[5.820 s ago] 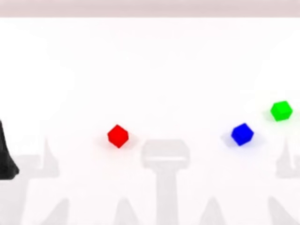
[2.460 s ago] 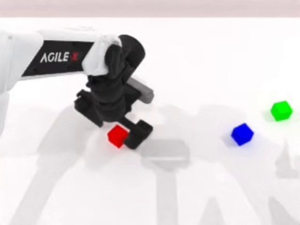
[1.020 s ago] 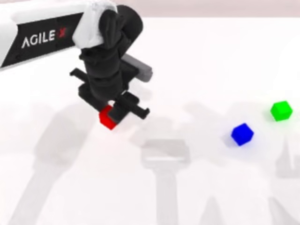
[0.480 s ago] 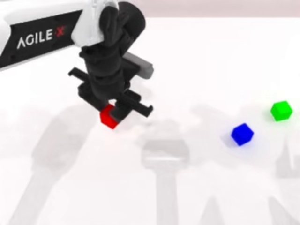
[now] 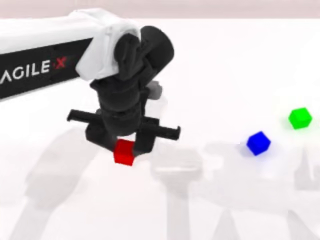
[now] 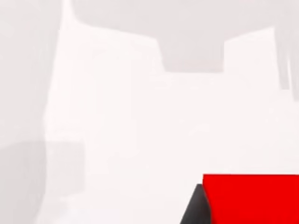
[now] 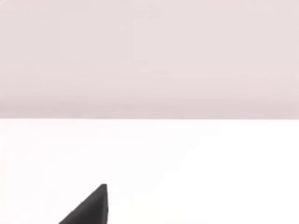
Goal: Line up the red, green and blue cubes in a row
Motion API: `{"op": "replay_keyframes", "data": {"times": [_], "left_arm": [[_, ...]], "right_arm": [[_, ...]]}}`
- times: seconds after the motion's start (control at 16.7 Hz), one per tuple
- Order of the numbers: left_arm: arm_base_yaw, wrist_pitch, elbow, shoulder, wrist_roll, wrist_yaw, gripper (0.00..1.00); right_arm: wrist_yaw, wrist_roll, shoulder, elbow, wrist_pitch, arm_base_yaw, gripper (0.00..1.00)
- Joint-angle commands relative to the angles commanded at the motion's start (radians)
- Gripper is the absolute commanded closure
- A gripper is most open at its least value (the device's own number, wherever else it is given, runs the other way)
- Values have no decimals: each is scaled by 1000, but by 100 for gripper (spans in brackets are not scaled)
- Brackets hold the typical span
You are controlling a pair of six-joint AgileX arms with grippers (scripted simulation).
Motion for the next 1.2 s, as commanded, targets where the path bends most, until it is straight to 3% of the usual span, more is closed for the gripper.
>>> {"op": "replay_keyframes", "data": {"times": [0.24,0.42,0.84,1.2], "left_arm": [[-66,6,-104,-94,-257,-12,100],[-93,15,-149,-142,-345,-17,100],[-91,32,-162,-138,-349,-17,100],[-90,238,-296,-72,-348,-17,100]], "right_arm": [[0,0,0,0,0,0,0],[0,0,0,0,0,0,0],[0,0,0,0,0,0,0],[0,0,0,0,0,0,0]]}}
